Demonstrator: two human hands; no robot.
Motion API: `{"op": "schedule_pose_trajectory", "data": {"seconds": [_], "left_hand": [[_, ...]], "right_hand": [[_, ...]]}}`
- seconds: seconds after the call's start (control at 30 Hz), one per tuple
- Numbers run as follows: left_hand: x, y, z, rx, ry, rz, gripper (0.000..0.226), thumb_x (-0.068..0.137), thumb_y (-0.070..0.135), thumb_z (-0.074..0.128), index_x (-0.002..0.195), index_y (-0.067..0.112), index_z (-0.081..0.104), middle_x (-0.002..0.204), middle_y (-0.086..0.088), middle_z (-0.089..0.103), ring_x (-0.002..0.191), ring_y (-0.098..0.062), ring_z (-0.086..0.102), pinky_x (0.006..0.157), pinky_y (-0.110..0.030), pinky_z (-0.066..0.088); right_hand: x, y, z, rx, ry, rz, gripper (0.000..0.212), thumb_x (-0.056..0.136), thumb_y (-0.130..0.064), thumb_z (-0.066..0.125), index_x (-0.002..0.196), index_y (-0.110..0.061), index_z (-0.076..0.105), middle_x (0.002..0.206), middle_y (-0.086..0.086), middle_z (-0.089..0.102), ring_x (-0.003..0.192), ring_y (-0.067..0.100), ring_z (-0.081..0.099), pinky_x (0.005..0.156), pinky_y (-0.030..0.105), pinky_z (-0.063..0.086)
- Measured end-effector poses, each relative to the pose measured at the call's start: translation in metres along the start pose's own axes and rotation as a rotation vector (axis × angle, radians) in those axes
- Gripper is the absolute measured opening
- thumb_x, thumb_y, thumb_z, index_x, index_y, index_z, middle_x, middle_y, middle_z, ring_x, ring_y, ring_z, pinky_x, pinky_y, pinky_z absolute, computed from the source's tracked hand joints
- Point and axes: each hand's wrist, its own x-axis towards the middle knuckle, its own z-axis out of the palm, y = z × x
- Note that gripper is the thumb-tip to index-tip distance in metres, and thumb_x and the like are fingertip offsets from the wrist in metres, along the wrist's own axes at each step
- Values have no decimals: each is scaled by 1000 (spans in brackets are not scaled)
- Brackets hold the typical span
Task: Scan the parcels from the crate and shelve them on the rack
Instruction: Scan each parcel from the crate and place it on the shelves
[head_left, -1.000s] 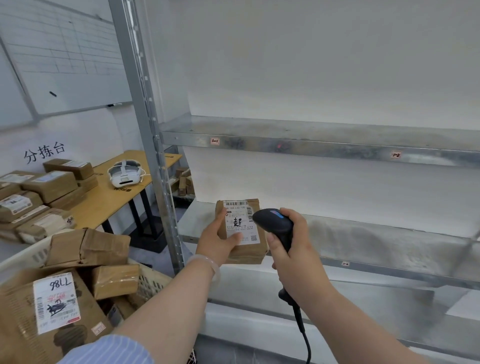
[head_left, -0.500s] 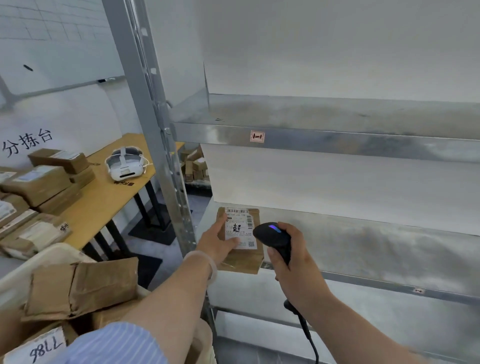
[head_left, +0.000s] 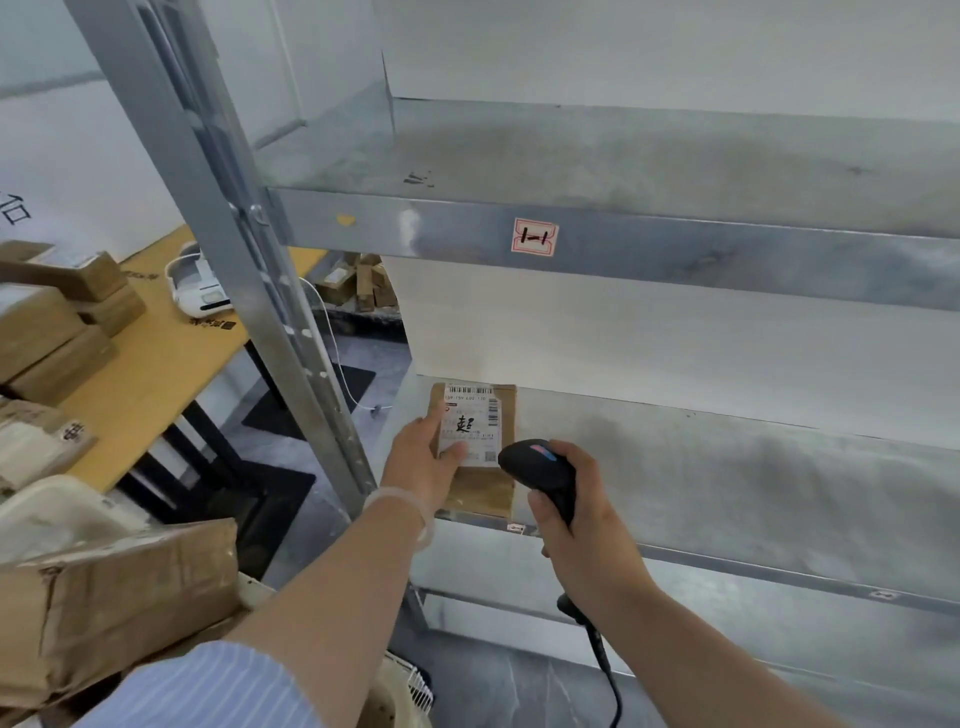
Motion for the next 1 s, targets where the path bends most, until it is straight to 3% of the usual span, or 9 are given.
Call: {"op": "schedule_pose_trajectory", "data": {"seconds": [0.17,0.3,0.5,0.63,0.87,1.0], "left_hand": [[-14,-12,18,126,97,0,105,74,69,71,157,37,17,155,0,33,142,-27,33,115,-50,36],[1,-14,16,140,78,-34,107,71,69,74,157,34,20,158,8,26,144,-24,31,116,-49,34],[38,-2,3,228,63,-74,103,74,66,73,157,34,21,159,8,20,144,-26,29,118,-49,31],[50,3,3,263,74,-81,97,80,61,71,158,33,20,157,2,22,143,-27,30,118,-48,31],[38,11,2,407,99,-90,100,82,70,61,158,40,3,167,-1,3,152,-32,4,119,-53,19],[4,9,0,332,134,36,95,84,67,62,159,34,14,161,-4,28,148,-29,23,120,-46,25]], "right_hand": [[12,2,-5,-2,-17,-14,43,98,-35,53,125,-58,28,107,-12,60,80,9,62,63,24,50],[24,-1,-7,-11,-33,-34,44,98,-36,52,125,-59,28,107,-12,60,74,2,59,55,12,40],[44,-2,-5,29,-43,-59,45,97,-35,52,125,-61,28,111,-8,61,78,11,62,63,25,49],[48,2,0,18,-36,-65,46,97,-36,52,125,-61,26,111,-6,61,76,8,59,60,18,42],[42,4,-1,0,-58,-84,46,97,-35,52,126,-60,26,111,-5,60,77,11,60,58,20,42],[29,1,-2,6,-69,-123,46,97,-33,53,127,-58,28,110,-5,61,77,12,58,59,22,41]]}}
